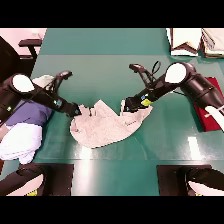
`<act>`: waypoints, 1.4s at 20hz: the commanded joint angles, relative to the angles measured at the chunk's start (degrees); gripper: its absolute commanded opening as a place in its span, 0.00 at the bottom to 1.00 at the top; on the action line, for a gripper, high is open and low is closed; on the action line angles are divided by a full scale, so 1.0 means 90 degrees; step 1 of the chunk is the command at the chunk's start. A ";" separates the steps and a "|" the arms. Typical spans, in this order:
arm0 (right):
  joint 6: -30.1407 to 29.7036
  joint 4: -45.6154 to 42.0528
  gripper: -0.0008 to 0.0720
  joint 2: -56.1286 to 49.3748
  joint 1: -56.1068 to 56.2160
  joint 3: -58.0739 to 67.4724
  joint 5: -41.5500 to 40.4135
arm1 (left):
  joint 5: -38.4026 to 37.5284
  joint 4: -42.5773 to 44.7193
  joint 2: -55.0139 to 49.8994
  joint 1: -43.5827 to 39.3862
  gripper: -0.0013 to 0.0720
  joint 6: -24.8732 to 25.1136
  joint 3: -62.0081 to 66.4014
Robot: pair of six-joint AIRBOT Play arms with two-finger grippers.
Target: Fold the shirts.
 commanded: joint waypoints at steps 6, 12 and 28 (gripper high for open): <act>-0.0002 0.0007 0.62 0.0461 -0.0389 -0.0022 -0.0007 | -0.0022 0.0629 -0.1537 0.0651 0.76 -0.0852 0.0301; -0.0002 -0.0049 0.62 0.0464 -0.0483 -0.0022 -0.0044 | 0.0406 -0.0187 -0.2008 0.0651 0.75 -0.0801 0.0039; -0.0845 -0.0199 0.63 -0.1324 -0.1426 -0.0022 -0.0282 | 0.0386 0.0087 -0.0923 0.0690 0.05 -0.0697 0.1341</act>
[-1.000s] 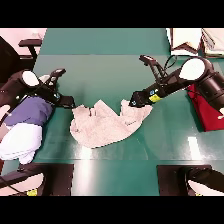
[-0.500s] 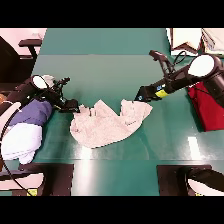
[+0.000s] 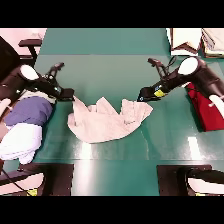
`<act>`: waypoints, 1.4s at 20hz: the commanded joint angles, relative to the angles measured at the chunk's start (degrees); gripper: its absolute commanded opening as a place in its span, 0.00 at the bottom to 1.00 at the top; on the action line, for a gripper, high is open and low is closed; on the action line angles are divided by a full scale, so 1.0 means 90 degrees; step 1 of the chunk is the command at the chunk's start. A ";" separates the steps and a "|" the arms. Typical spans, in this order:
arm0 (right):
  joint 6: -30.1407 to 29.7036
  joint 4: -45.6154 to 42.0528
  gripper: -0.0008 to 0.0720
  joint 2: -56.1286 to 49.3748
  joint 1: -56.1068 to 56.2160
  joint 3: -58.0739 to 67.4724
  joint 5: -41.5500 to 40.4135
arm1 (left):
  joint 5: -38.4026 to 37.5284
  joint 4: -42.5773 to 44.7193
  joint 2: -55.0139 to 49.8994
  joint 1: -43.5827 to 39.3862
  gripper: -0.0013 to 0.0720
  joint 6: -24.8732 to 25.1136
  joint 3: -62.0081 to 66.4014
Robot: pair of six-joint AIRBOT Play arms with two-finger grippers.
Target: Fold the shirts.
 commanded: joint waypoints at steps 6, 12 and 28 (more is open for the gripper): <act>-0.0211 -0.0534 0.63 -0.0865 -0.0393 0.0000 -0.0515 | -0.0175 0.0126 0.0673 0.0005 0.05 0.0010 0.0408; -0.0396 -0.0478 0.39 -0.1314 -0.0202 0.0002 -0.0746 | -0.0189 0.0124 0.0673 0.0005 0.05 0.0010 0.0408; -0.0466 -0.1105 0.03 0.2970 -0.1479 0.3111 -0.0340 | 0.0100 0.1052 0.2572 0.0005 0.05 -0.0602 0.5693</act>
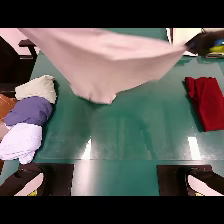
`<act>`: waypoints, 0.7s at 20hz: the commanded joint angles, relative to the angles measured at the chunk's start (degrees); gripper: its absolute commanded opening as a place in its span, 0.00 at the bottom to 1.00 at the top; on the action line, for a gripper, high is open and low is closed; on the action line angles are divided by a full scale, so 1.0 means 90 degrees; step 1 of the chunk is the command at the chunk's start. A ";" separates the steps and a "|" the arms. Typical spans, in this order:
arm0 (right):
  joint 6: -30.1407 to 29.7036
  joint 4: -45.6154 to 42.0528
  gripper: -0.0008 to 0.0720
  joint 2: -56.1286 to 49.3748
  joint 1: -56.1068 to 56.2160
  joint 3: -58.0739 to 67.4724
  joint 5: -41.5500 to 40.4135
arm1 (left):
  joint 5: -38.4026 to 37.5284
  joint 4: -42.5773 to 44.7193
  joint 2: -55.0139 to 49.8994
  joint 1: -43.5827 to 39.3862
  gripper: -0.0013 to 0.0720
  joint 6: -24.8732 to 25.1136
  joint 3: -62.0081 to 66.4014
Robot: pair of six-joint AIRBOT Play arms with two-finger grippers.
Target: Fold the shirts.
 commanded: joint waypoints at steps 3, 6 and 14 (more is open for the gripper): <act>0.0291 -0.0100 0.03 0.1341 -0.0512 0.1049 0.0328 | 0.0444 -0.0007 0.0226 0.0002 0.05 -0.0160 0.1885; 0.0614 -0.0095 0.03 0.1547 -0.0971 0.1222 0.0920 | 0.0998 -0.0034 0.0221 0.0002 0.05 -0.0153 0.1936; 0.1562 -0.0100 0.03 -0.0578 -0.1083 0.1122 0.3412 | 0.0743 0.0005 -0.1501 0.0005 0.05 -0.0136 0.0459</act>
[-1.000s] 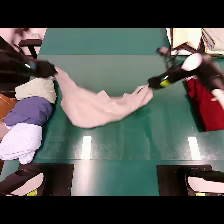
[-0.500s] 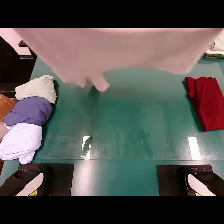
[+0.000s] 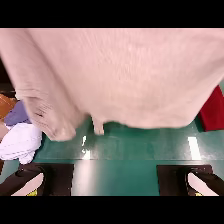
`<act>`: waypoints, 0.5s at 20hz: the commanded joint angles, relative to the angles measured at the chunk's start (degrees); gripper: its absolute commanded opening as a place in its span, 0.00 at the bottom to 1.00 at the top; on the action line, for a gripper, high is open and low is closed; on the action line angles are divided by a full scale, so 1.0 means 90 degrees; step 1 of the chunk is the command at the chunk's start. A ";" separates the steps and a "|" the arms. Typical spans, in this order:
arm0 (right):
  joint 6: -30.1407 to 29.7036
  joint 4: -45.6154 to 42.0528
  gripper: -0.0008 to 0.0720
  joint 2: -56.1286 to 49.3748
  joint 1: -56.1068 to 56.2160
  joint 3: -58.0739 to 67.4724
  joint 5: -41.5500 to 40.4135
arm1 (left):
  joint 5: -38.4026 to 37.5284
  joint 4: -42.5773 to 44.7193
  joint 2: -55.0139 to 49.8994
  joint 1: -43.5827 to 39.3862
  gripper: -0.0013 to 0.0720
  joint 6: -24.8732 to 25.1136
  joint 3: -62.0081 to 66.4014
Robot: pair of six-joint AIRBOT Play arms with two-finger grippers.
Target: Fold the shirts.
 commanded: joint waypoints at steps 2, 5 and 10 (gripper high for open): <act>0.0342 -0.0002 0.03 -0.1450 0.0374 -0.0695 0.0814 | -0.0848 0.0024 -0.1836 0.0005 0.05 0.0010 -0.0503; 0.0333 0.0024 0.03 -0.2312 0.0712 -0.1962 -0.0209 | -0.1190 0.0019 -0.3419 0.0005 0.05 0.0007 -0.0503; 0.0333 0.0073 0.03 -0.3492 0.0920 -0.1902 -0.1540 | -0.1005 0.0087 -0.4665 0.0029 0.06 0.0007 -0.0503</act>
